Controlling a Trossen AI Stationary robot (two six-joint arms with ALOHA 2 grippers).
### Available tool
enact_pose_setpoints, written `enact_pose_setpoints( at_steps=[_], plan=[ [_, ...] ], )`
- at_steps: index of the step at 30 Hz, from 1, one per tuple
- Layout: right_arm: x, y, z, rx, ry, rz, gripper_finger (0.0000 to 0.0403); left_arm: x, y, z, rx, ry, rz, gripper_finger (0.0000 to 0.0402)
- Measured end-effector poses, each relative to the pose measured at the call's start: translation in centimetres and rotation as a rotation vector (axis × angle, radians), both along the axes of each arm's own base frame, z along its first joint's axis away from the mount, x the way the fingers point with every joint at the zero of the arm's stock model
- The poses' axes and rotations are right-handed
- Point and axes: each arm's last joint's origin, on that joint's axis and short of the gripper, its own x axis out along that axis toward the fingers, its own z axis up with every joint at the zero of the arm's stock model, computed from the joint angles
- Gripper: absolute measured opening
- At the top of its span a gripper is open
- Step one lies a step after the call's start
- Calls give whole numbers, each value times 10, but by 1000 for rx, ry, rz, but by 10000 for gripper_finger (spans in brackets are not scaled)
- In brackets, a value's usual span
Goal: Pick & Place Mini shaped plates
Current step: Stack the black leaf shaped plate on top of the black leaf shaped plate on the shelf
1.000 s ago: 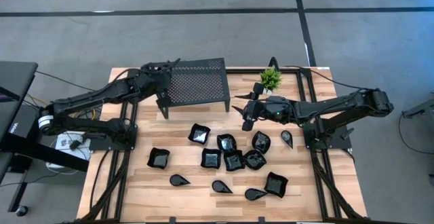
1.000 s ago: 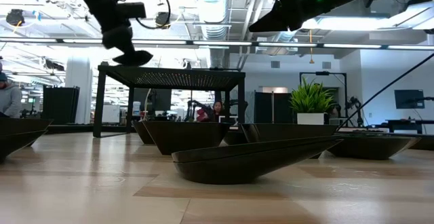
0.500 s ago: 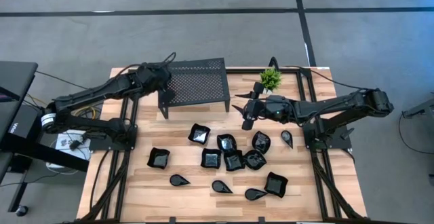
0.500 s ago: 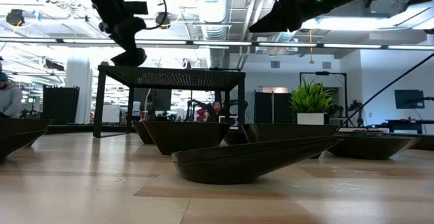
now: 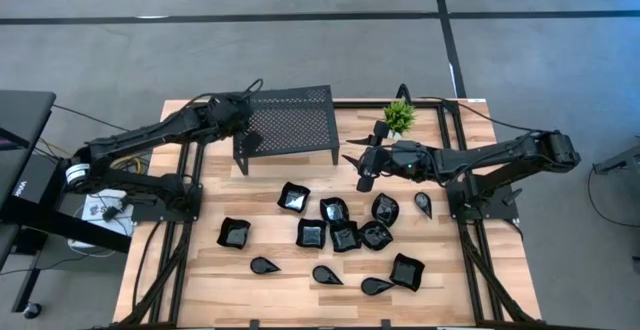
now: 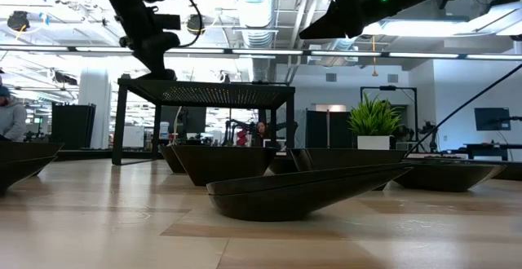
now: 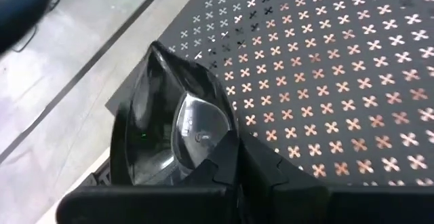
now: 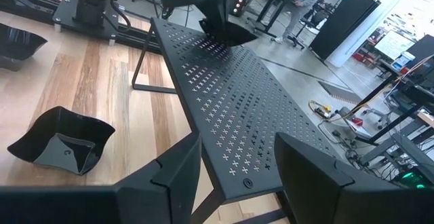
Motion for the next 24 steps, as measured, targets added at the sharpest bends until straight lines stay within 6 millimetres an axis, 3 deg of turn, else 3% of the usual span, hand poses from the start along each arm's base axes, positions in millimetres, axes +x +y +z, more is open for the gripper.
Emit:
enact_pose_setpoints(
  at_steps=[9, 24],
  plan=[
    [0, 0, 0, 0, 0, 1, 182, 8, 4, -8, -16, 25, -30, 26],
    [0, 0, 0, 0, 0, 0, 183, 13, -3, 2, -3, -63, -136, 17]
  ],
)
